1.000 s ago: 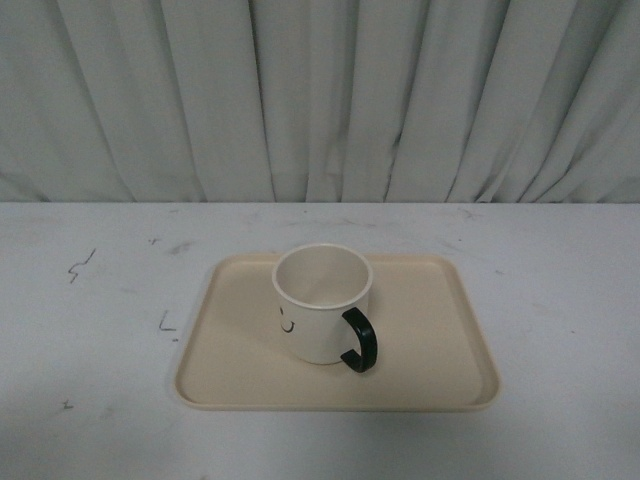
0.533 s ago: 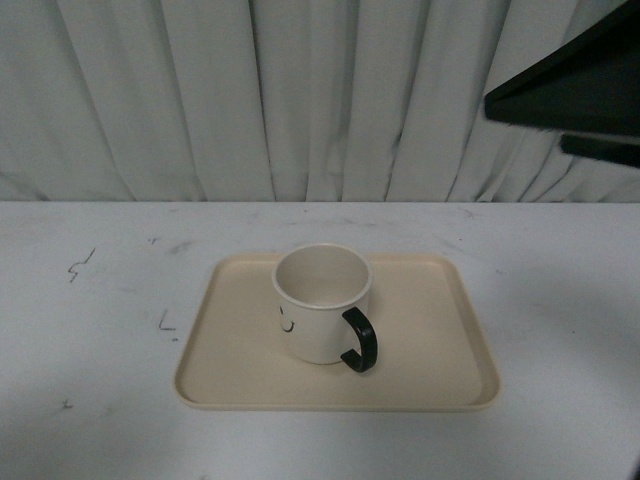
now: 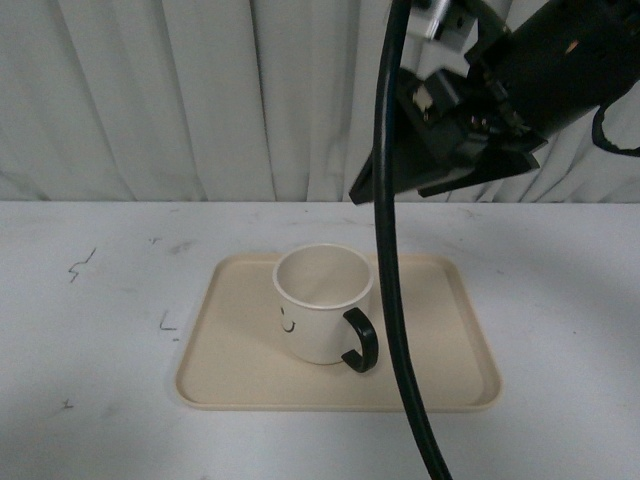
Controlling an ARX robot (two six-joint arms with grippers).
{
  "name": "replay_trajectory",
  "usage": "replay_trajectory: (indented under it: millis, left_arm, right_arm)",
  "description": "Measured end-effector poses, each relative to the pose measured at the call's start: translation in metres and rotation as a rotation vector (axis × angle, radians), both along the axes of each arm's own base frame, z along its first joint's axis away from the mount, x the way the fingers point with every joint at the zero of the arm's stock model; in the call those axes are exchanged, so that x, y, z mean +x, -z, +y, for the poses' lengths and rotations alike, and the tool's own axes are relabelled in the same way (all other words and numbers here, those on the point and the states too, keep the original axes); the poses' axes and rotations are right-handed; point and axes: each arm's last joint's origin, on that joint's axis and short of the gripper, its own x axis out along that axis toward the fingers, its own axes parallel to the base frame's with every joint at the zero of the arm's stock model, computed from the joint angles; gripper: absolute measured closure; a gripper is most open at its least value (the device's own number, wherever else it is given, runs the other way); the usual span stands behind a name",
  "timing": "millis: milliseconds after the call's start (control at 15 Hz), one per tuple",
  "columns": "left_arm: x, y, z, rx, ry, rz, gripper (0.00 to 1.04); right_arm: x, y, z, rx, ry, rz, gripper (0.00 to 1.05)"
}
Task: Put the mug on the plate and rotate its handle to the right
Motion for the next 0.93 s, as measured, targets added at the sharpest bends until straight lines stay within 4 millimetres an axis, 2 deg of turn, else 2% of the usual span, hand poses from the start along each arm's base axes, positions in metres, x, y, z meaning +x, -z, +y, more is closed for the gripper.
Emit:
replay_trajectory:
  millis: [267, 333, 400, 733, 933]
  left_arm:
    - [0.000, 0.000, 0.000, 0.000, 0.000, 0.000, 0.07]
    - [0.000, 0.000, 0.000, 0.000, 0.000, 0.000, 0.07]
    - [0.000, 0.000, 0.000, 0.000, 0.000, 0.000, 0.07]
    - [0.000, 0.000, 0.000, 0.001, 0.000, 0.000, 0.07]
    - [0.000, 0.000, 0.000, 0.002, 0.000, 0.000, 0.07]
  right_arm:
    - [0.026, 0.019, 0.005, -0.098, -0.095, -0.003, 0.06]
    - [0.035, 0.033, 0.014, -0.130, -0.127, 0.005, 0.06]
    - [0.048, 0.051, 0.032, -0.174, -0.135, 0.031, 0.06]
    - [0.064, 0.063, 0.042, -0.238, -0.095, 0.069, 0.06]
    - [0.077, 0.081, 0.046, -0.282, -0.060, 0.073, 0.06]
